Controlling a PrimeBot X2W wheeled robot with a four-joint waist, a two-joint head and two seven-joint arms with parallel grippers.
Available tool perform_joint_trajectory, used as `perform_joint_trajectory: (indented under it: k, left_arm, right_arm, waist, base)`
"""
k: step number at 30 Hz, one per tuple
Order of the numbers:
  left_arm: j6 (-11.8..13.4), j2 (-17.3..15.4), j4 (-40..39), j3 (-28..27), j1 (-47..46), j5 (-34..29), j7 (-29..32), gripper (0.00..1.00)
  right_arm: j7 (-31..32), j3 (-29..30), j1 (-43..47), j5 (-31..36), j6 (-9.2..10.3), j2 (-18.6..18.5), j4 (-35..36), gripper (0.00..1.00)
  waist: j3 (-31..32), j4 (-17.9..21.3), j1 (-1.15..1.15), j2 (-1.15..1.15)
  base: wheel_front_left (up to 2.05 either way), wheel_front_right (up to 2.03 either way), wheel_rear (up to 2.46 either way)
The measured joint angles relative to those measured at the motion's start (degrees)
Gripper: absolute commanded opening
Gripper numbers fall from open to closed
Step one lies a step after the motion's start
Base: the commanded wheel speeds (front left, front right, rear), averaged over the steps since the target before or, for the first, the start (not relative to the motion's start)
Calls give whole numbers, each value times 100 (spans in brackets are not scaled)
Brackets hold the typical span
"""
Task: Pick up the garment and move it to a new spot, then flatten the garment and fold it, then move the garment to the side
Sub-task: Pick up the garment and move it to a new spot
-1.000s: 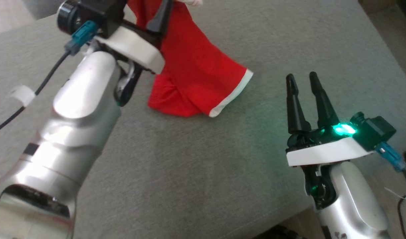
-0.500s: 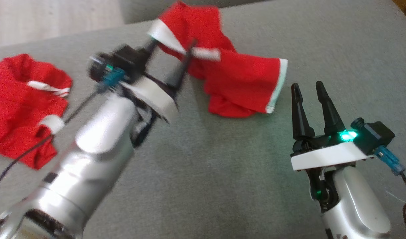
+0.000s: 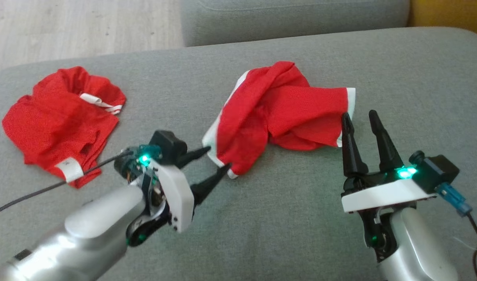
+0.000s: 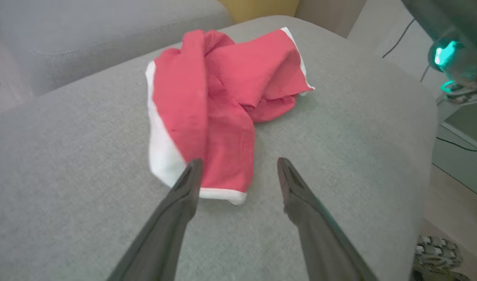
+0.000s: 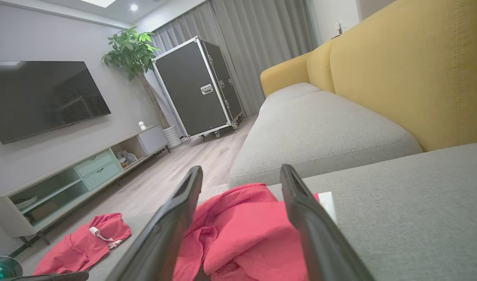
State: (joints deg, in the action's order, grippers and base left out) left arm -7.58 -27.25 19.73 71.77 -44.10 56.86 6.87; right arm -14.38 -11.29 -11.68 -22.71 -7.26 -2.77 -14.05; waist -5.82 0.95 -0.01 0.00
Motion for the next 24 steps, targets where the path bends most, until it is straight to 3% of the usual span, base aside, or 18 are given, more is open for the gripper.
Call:
perform_joint_trajectory:
  k: [5, 9, 12, 16, 20, 24]
  left_arm:
    - [-1, -400, -471, 252, 27, 266, 248, 100]
    - [30, -668, -353, 201, 198, 203, -305, 100]
    - [358, -699, -263, -108, 544, 208, -1106, 100]
    - [995, -668, -149, -569, 1091, 207, -2004, 100]
    - [1627, -458, -394, -1716, 1836, -13, -2115, 100]
    - [1873, 80, -948, -3054, 2813, -921, -2130, 100]
  right_arm:
    - [0, -69, 74, -42, 0, 0, -21, 100]
    - [0, -84, 98, -41, 0, 0, -34, 100]
    - [0, -77, 241, 0, 0, 0, -40, 100]
    - [0, -56, 465, 169, 0, 0, -75, 100]
    - [1, -38, 564, 369, 0, 1, -97, 100]
    - [0, -9, 603, 472, 0, 2, -127, 100]
  waist:
    - [76, -48, 0, 0]
    - [182, -81, 1, 0]
    - [297, -126, 0, 0]
    - [447, -229, 0, 0]
    - [570, -350, 0, 0]
    - [649, -440, 0, 0]
  base:
    - [0, 0, 0]
    - [0, 0, 0]
    - [0, 0, 0]
    - [0, 0, 0]
    - [0, 0, 0]
    - [0, 0, 0]
